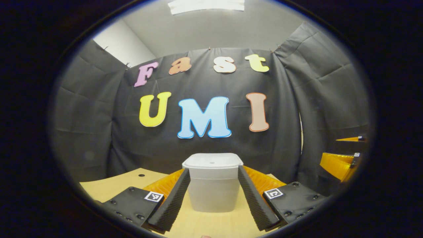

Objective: Press the lid of the desktop garbage bin to open it, pick up the crumpled paper on the desktop and throw it into the bin, then pick up the pop can on the desktop and drop it into the bin, and finally close the garbage bin lid.

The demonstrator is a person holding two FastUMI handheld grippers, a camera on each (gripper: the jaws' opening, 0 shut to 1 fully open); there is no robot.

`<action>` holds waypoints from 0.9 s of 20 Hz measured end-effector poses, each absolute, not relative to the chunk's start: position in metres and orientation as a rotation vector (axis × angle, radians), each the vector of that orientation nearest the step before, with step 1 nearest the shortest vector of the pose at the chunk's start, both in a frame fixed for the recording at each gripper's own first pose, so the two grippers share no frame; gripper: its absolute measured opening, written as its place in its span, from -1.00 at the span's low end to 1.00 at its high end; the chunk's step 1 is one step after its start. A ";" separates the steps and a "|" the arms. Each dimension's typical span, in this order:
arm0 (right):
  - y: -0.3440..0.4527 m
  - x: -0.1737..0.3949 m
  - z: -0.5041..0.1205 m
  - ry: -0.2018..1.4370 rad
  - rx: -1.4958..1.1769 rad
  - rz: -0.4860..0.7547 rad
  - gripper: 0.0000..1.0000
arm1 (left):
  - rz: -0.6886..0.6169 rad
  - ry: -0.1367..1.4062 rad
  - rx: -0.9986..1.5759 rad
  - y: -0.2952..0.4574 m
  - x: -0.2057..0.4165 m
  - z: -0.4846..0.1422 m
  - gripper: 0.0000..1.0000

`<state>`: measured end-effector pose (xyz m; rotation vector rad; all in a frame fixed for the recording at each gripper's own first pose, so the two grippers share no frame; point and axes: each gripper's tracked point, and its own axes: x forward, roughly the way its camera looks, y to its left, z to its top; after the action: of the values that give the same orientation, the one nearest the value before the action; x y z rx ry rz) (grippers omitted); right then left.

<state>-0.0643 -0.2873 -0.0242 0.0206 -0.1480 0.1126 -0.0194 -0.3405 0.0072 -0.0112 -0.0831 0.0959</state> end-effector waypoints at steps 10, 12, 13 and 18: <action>-0.315 -0.071 -0.020 -0.182 0.012 0.192 0.92 | 0.131 -0.113 0.039 -0.383 -0.042 0.031 0.99; -0.312 -0.073 -0.018 -0.189 0.012 0.206 0.92 | 0.133 -0.114 0.038 -0.386 -0.048 0.030 0.99; -0.309 -0.074 -0.018 -0.193 0.007 0.209 0.92 | 0.130 -0.111 0.032 -0.387 -0.051 0.028 0.99; -0.299 -0.082 -0.018 -0.199 0.001 0.246 0.92 | 0.143 -0.096 -0.003 -0.381 -0.068 0.022 0.99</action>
<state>-0.0822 -0.2991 -0.0179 0.0007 -0.1991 0.2458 -0.0678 -0.3811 0.0216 -0.0034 -0.0956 0.1434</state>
